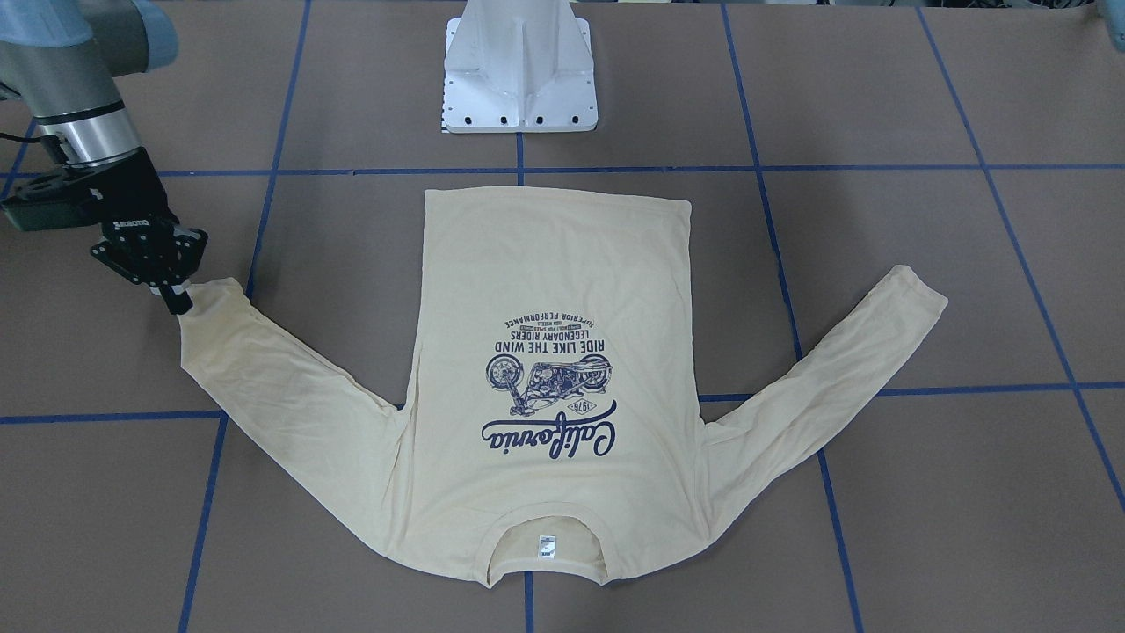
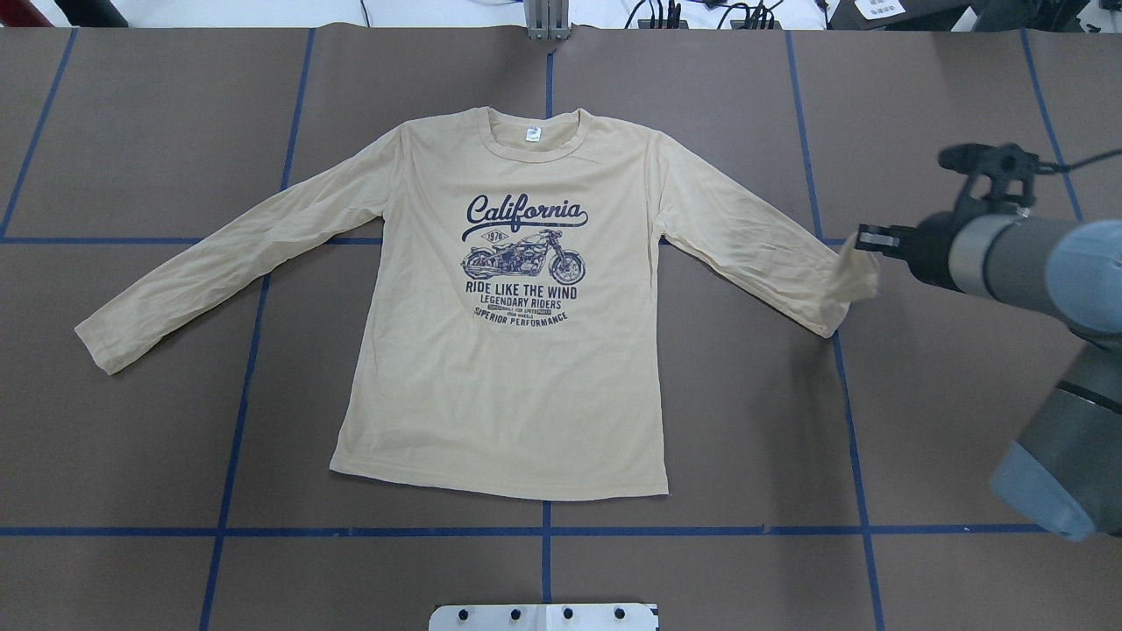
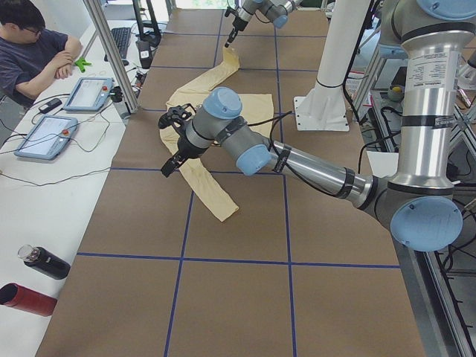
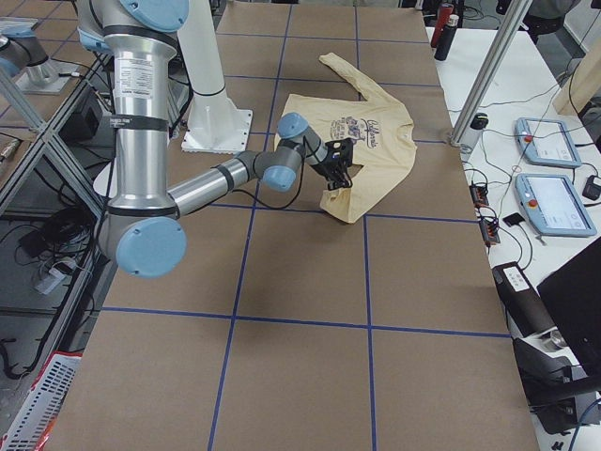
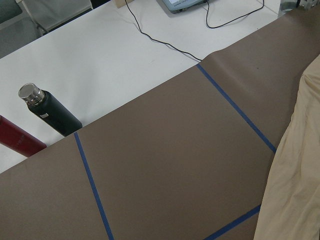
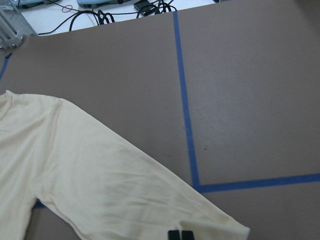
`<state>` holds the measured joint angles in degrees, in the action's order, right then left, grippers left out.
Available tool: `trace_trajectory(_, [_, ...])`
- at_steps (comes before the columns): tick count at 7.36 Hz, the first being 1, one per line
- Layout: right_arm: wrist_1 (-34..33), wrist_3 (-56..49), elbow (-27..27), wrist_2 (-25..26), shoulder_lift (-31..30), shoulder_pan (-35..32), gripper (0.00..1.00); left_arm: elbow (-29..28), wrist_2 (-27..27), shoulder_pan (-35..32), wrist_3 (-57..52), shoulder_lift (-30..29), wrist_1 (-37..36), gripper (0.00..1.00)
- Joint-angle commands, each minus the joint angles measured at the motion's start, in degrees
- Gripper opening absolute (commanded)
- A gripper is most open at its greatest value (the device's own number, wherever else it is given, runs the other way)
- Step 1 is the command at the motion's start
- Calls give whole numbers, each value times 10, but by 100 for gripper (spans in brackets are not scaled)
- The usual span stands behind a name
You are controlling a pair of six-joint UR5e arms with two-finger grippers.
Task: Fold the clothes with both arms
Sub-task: 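Carry the sleeve with the right gripper across the shirt front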
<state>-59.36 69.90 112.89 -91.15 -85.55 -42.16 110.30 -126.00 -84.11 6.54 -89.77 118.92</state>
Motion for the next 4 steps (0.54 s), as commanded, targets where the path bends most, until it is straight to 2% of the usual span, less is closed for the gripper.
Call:
trace_trajectory(1, [-207, 19, -16, 4, 196, 2, 0, -1, 0, 0, 1, 0, 0, 100])
trace_trajectory(2, [-254, 42, -50, 4, 274, 10, 0, -2, 0, 0, 1, 0, -1, 100])
trace_trajectory(3, [-254, 52, -104, 12, 336, 24, 0, -2, 0, 0, 1, -1, -1, 100])
trace_trajectory(4, [-254, 52, -177, 54, 411, 43, 0, -2, 0, 0, 1, 0, -1, 100])
